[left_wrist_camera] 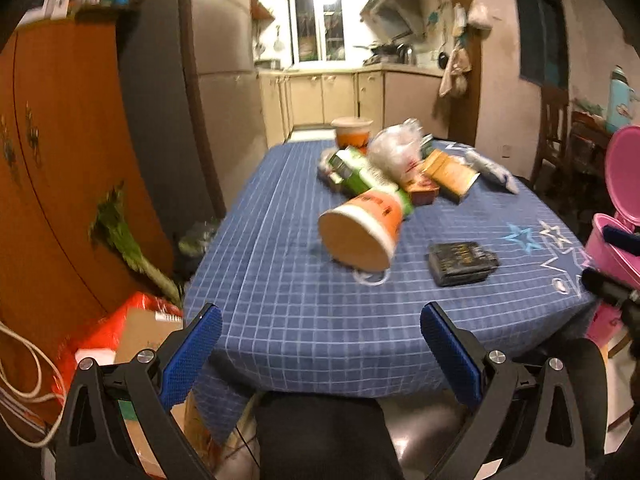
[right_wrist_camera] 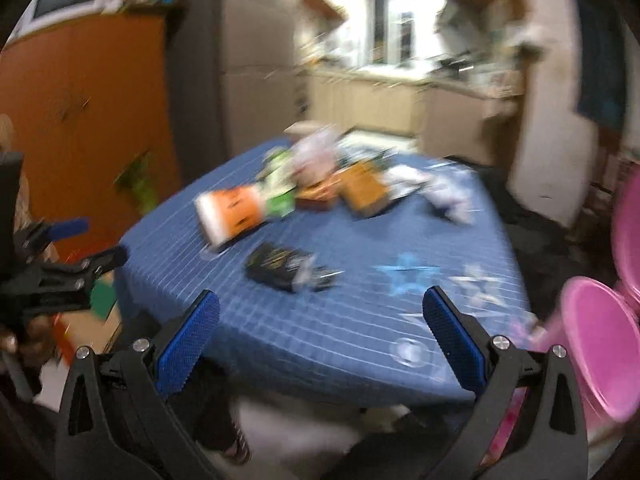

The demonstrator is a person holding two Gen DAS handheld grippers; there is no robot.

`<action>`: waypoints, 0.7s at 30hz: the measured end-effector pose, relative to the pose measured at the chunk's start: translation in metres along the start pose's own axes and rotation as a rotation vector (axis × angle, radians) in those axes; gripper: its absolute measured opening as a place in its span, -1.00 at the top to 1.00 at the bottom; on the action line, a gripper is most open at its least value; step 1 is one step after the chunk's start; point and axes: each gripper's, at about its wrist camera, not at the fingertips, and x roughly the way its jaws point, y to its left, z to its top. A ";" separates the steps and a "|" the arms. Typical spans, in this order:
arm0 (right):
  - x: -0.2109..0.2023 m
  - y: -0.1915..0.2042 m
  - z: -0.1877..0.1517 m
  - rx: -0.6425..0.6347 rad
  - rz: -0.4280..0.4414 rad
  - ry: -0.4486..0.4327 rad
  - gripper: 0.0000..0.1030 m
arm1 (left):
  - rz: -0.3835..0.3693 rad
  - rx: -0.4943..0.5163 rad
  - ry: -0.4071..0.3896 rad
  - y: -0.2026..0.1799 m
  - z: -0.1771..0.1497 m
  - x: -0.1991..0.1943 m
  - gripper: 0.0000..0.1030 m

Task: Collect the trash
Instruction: 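Grasp the black snack wrapper with the right tool while left tool approaches the paper cup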

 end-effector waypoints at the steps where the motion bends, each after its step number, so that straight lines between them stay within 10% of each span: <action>1: 0.016 0.004 0.004 -0.032 0.031 0.027 -0.86 | 0.005 -0.013 0.010 0.007 -0.001 0.008 -0.93; 14: 0.145 0.015 0.022 -0.101 0.164 0.192 -0.59 | -0.039 -0.057 0.036 0.032 0.006 0.048 -0.93; 21: 0.146 0.007 0.022 -0.002 0.220 0.117 -0.24 | -0.133 0.135 -0.045 0.010 0.020 0.070 -0.92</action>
